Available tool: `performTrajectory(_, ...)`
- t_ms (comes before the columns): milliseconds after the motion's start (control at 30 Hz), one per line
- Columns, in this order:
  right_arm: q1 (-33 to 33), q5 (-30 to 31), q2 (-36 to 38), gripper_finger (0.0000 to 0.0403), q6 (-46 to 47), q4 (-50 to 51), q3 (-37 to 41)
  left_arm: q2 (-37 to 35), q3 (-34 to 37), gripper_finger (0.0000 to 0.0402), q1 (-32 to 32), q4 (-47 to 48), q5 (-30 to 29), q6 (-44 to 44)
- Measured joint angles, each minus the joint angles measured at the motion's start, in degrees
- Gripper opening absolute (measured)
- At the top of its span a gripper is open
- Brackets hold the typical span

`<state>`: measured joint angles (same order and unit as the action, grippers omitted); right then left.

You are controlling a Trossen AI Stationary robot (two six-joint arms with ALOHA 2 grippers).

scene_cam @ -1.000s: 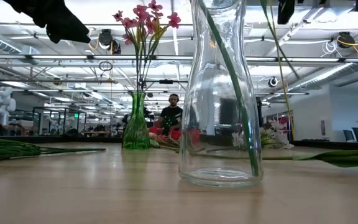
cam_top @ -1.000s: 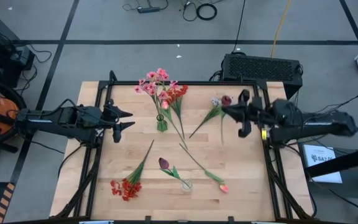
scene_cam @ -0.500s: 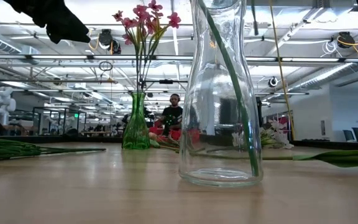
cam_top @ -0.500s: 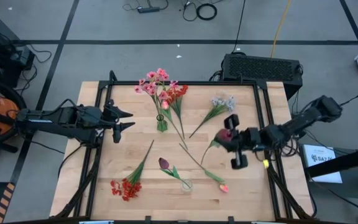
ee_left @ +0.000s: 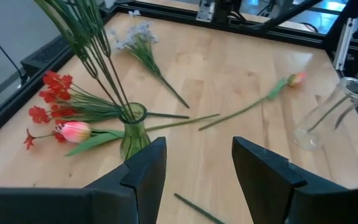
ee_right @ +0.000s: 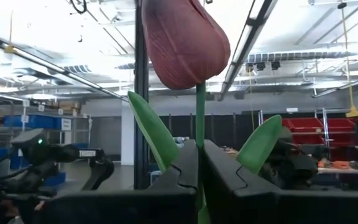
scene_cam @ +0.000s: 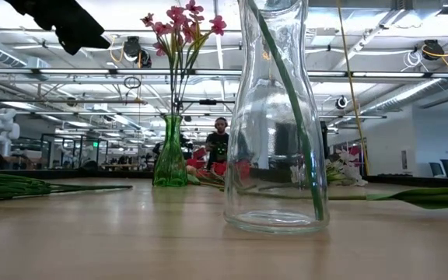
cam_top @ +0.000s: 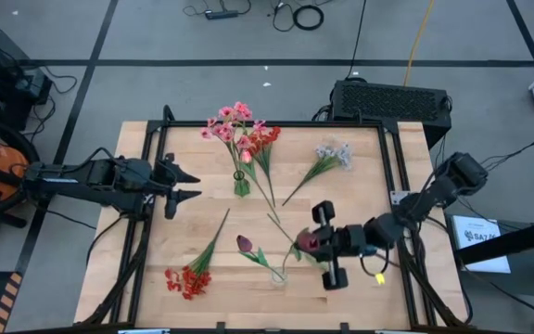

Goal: Sort flowers into vase by color
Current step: Put the red tulip into the transparent vase

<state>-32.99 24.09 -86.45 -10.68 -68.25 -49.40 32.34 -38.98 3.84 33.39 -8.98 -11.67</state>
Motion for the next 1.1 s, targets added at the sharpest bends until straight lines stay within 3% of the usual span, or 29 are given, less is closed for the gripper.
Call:
performTrajectory(600, -0.3, 3.1, -9.9, 0.0, 3.8, -5.1, -0.2, 0.0, 0.0, 0.019, 0.0, 0.0, 0.0, 0.0)
performTrajectory(1100, -0.5, 4.9, -10.0, 0.0, 6.7, 4.7, -0.1, 0.0, 0.0, 0.019, 0.0, 0.0, 0.0, 0.0)
